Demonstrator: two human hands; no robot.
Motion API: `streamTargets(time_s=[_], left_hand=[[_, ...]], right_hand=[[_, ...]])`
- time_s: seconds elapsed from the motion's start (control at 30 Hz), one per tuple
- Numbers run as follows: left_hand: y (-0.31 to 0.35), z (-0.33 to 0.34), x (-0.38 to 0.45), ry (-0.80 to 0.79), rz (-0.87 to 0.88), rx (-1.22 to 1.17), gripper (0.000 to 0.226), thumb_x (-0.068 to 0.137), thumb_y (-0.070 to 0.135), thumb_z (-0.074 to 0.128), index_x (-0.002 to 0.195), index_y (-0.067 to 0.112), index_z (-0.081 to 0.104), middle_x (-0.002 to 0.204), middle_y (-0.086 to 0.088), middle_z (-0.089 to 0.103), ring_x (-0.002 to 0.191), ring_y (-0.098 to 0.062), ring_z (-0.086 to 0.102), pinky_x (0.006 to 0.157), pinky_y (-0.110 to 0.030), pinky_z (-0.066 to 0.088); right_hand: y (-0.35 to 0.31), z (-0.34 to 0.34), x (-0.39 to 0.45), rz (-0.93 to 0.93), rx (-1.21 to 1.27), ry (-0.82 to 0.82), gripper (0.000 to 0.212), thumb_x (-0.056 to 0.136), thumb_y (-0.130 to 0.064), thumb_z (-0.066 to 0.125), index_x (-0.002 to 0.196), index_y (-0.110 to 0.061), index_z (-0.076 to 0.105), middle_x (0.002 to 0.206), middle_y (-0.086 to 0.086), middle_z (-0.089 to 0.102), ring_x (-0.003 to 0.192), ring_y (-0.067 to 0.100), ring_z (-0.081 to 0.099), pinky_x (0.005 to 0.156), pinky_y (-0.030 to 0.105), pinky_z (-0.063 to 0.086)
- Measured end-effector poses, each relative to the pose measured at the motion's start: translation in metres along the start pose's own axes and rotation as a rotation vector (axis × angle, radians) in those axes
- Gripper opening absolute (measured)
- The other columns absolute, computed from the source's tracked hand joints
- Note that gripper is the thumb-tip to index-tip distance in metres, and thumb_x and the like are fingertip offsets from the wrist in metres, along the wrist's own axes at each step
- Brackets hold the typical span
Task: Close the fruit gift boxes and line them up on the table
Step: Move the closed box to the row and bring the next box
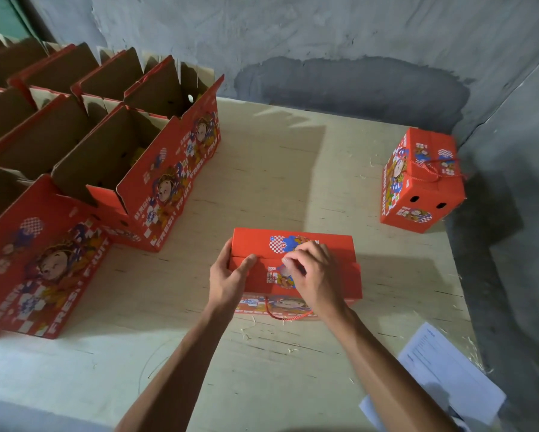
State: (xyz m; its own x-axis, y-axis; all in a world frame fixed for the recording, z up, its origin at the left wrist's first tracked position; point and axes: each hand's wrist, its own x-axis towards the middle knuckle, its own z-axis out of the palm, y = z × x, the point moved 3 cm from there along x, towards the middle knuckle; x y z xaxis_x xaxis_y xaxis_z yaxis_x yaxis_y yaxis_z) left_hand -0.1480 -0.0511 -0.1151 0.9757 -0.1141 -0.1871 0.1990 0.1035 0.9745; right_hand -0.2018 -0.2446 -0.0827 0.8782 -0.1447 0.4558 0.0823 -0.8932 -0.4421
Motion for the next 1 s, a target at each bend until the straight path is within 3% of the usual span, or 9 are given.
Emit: streamTargets(time_s=[0.1, 0.23, 0.37, 0.43, 0.53, 0.6, 0.67, 0.77, 1.0], left_hand=[[-0.002, -0.001, 0.002, 0.011, -0.014, 0.005, 0.040, 0.088, 0.029, 0.078, 0.125, 0.039, 0.067, 0.105, 0.002, 0.078, 0.093, -0.020, 0.076, 0.072, -0.028, 0.061], [-0.001, -0.001, -0.002, 0.015, -0.004, 0.049, 0.045, 0.091, 0.035, 0.077, 0.133, 0.036, 0.062, 0.107, 0.008, 0.077, 0.093, -0.015, 0.076, 0.072, -0.025, 0.061], [0.000, -0.004, 0.000, 0.015, -0.005, 0.072, 0.054, 0.083, 0.050, 0.077, 0.133, 0.042, 0.060, 0.108, 0.011, 0.076, 0.096, -0.012, 0.075, 0.072, -0.025, 0.061], [0.000, -0.004, 0.000, 0.018, -0.002, 0.057, 0.051, 0.081, 0.049, 0.078, 0.130, 0.045, 0.061, 0.109, 0.010, 0.076, 0.097, -0.012, 0.075, 0.074, -0.026, 0.062], [-0.001, 0.000, -0.001, 0.024, -0.007, 0.029, 0.053, 0.082, 0.044, 0.079, 0.131, 0.040, 0.062, 0.111, 0.006, 0.076, 0.101, -0.015, 0.075, 0.081, -0.034, 0.063], [-0.001, 0.001, -0.001, 0.019, 0.005, 0.018, 0.049, 0.084, 0.038, 0.079, 0.131, 0.037, 0.063, 0.112, 0.005, 0.076, 0.103, -0.016, 0.074, 0.087, -0.037, 0.062], [-0.001, 0.002, -0.001, 0.016, 0.002, 0.017, 0.049, 0.086, 0.035, 0.079, 0.132, 0.036, 0.063, 0.114, 0.005, 0.076, 0.106, -0.017, 0.073, 0.089, -0.040, 0.061], [-0.003, 0.000, 0.000, 0.028, -0.029, 0.004, 0.053, 0.086, 0.033, 0.080, 0.136, 0.034, 0.061, 0.116, 0.002, 0.075, 0.106, -0.019, 0.073, 0.089, -0.042, 0.061], [-0.003, 0.001, -0.002, 0.033, -0.063, -0.015, 0.062, 0.083, 0.036, 0.081, 0.141, 0.034, 0.058, 0.116, 0.002, 0.075, 0.104, -0.021, 0.074, 0.083, -0.040, 0.063]], right_hand=[[-0.008, 0.008, -0.002, -0.035, -0.008, -0.031, 0.011, 0.100, -0.028, 0.065, 0.101, -0.019, 0.069, 0.109, -0.006, 0.064, 0.102, 0.019, 0.058, 0.092, 0.039, 0.048], [-0.007, 0.010, -0.002, -0.016, -0.027, -0.092, 0.027, 0.104, -0.025, 0.056, 0.125, -0.009, 0.065, 0.138, 0.003, 0.061, 0.128, 0.022, 0.057, 0.115, 0.034, 0.036], [0.013, -0.017, -0.010, 0.110, -0.081, 0.085, 0.024, 0.099, -0.010, 0.062, 0.121, -0.001, 0.067, 0.134, 0.012, 0.065, 0.127, 0.030, 0.060, 0.109, 0.045, 0.046], [0.035, -0.037, -0.022, 0.271, -0.113, 0.194, 0.036, 0.096, -0.020, 0.070, 0.125, 0.002, 0.064, 0.135, 0.017, 0.063, 0.128, 0.034, 0.058, 0.108, 0.049, 0.046], [0.055, -0.042, -0.040, 0.691, 0.236, 0.075, 0.060, 0.094, -0.048, 0.067, 0.137, -0.008, 0.055, 0.133, 0.012, 0.064, 0.123, 0.029, 0.060, 0.103, 0.046, 0.049], [0.058, -0.036, -0.045, 0.892, 0.474, 0.056, 0.051, 0.089, -0.063, 0.060, 0.119, -0.021, 0.064, 0.109, 0.000, 0.073, 0.102, 0.025, 0.069, 0.088, 0.040, 0.055], [0.058, -0.034, -0.046, 0.908, 0.571, 0.108, 0.036, 0.092, -0.058, 0.063, 0.103, -0.023, 0.068, 0.092, -0.002, 0.074, 0.088, 0.023, 0.071, 0.077, 0.038, 0.056], [0.060, -0.029, -0.047, 0.906, 0.708, 0.149, 0.015, 0.097, -0.042, 0.069, 0.100, -0.028, 0.072, 0.092, 0.000, 0.077, 0.083, 0.019, 0.072, 0.079, 0.045, 0.059], [0.069, -0.022, -0.050, 0.954, 0.755, 0.190, 0.018, 0.092, -0.041, 0.075, 0.108, -0.033, 0.076, 0.094, -0.008, 0.078, 0.084, 0.012, 0.073, 0.078, 0.038, 0.060]])
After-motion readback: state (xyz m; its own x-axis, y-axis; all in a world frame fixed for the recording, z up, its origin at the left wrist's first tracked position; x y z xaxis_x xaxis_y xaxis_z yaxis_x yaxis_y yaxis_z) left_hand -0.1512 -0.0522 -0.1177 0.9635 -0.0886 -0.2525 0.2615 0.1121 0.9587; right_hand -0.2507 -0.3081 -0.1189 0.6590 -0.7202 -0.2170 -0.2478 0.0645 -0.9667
